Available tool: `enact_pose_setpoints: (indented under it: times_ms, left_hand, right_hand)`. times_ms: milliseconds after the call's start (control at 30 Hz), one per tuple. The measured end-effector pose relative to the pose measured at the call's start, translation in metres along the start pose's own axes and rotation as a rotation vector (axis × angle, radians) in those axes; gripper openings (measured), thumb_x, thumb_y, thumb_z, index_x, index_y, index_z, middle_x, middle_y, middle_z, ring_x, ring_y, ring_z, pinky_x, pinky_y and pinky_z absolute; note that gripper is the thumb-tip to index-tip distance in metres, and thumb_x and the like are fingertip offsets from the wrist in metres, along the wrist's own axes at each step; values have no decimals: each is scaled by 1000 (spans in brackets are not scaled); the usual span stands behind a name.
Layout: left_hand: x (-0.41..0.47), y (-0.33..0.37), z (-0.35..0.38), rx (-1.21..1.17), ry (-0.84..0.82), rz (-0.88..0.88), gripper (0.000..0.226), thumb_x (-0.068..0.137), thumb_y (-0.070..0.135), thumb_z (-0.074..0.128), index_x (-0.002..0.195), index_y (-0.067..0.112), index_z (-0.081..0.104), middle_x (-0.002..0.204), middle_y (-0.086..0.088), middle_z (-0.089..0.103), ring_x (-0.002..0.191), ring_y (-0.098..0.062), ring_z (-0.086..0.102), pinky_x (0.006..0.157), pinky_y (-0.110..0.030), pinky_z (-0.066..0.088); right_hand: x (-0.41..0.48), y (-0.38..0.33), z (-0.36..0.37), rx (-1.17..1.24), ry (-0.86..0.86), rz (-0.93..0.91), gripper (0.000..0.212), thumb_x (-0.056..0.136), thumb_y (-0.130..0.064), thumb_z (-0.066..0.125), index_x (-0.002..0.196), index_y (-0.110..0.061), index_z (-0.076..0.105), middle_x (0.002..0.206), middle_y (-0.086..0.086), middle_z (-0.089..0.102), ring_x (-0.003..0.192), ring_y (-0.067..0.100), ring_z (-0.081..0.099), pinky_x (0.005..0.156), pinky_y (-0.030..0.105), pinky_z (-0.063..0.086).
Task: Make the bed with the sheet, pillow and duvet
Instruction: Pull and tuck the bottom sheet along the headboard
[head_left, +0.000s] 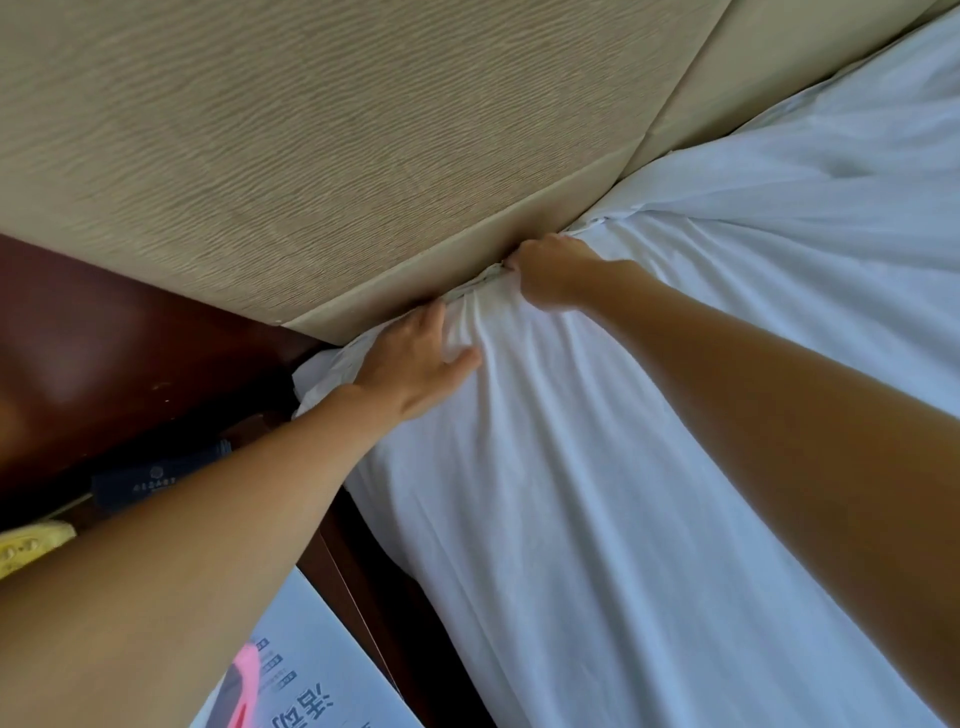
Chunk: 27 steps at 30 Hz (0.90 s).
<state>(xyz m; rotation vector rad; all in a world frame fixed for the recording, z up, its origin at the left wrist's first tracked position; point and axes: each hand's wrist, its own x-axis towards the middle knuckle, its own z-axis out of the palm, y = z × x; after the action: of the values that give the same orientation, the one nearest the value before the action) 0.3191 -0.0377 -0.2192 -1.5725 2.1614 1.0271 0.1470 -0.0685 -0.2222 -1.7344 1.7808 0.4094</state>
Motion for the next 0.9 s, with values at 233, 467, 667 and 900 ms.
enact_pose_setpoints:
  times_ms: [233,467,667,900]
  left_hand:
    - [-8,-1,-1,62,54,-3,48,95,34,41,133,4,36,136,-17,45,125,-32,43,96,-35,35]
    - [-34,-37,14,72,121,-33,61,89,47,35,131,2,37,138,-15,43,130,-28,38,105,-40,32]
    - [-16,-29,-3,-54,-57,-153,69,89,52,41,141,8,30,145,-13,38,133,-30,35,100,-36,32]
    - [-21,-33,-12,-88,-123,-169,52,95,34,36,142,12,31,150,-7,31,137,-25,30,104,-36,30]
  right_hand:
    - [-32,-15,28,152,263,-96,53,82,3,30,131,-2,50,138,12,49,135,25,35,113,33,18]
    - [-25,-28,16,64,74,-81,43,91,1,32,131,-2,48,139,13,46,133,27,36,108,28,24]
    - [-2,-44,16,-92,-54,-23,34,92,-8,36,121,-7,54,130,12,53,126,28,44,110,34,23]
    - [-39,-36,46,-46,112,-109,58,95,-4,28,150,-11,9,158,6,8,147,20,2,118,36,0]
